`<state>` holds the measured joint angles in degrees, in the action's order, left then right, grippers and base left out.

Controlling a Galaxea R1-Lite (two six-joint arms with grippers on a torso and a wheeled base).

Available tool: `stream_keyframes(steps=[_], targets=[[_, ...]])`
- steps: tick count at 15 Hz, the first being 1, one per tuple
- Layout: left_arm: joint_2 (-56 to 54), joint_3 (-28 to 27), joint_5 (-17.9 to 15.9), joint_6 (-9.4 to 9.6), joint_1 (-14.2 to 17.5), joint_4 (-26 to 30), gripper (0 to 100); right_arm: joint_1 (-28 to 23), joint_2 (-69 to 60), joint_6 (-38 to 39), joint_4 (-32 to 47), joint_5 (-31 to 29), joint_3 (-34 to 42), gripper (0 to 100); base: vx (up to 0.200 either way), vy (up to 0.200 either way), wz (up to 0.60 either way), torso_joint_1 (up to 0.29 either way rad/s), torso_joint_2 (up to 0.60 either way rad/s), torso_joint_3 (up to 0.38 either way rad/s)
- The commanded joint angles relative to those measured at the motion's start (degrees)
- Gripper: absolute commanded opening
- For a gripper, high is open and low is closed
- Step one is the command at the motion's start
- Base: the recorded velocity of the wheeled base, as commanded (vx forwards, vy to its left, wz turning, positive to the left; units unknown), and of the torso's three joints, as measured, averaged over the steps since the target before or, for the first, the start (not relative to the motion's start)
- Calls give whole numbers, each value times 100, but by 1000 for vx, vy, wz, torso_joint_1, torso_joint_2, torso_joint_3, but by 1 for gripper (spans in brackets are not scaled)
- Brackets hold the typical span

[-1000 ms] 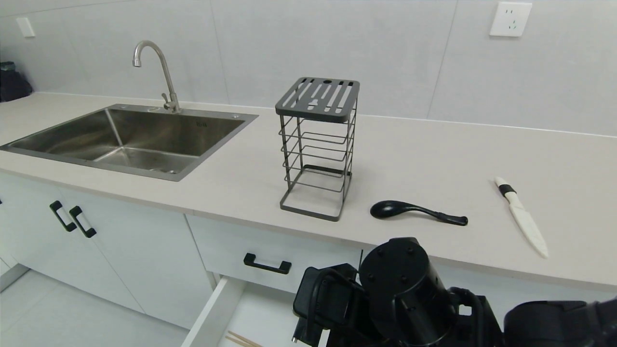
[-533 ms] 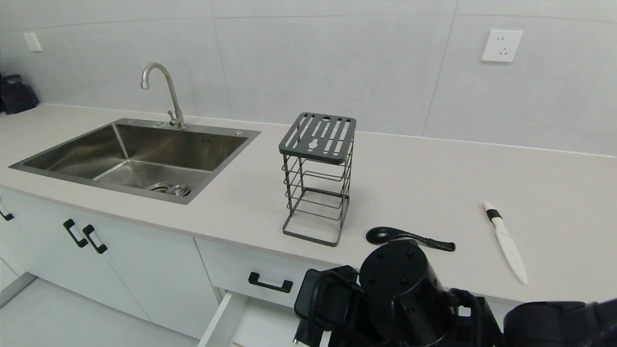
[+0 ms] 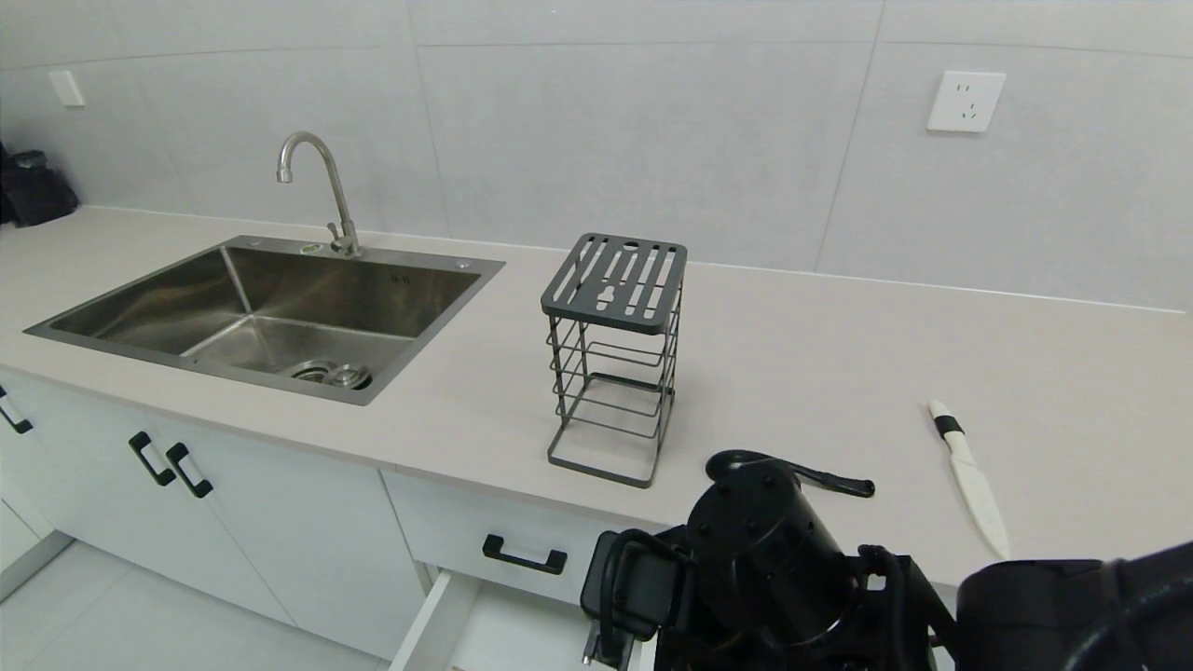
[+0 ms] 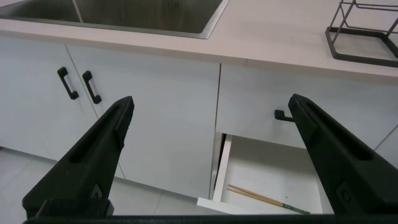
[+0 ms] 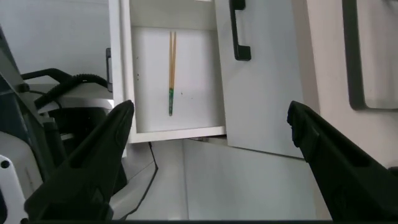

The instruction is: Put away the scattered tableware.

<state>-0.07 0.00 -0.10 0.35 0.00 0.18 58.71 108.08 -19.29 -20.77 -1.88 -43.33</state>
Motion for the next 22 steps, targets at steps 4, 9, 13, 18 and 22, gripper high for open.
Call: stream_keyframes(steps=[4,9,13,18,22], targets=[[7,0,1,0,0,-1,100,-589,-138,408,-401,-32,316,100,0,0,0,0,0,0],[7,0,1,0,0,-1,100,-1309,-894,1375,-577,-41,720,100,0,0,0,0,0,0],[7,0,1,0,0,-1,100,-2030,-982,1348,-639,-32,861,100,0,0,0,0,0,0],[7,0,1,0,0,-1,100,-2619,-1044,1322,-665,-41,887,100,0,0,0,0,0,0],[7,0,1,0,0,-1,100,-2883,-1017,1313,-639,-50,975,100,0,0,0,0,0,0]])
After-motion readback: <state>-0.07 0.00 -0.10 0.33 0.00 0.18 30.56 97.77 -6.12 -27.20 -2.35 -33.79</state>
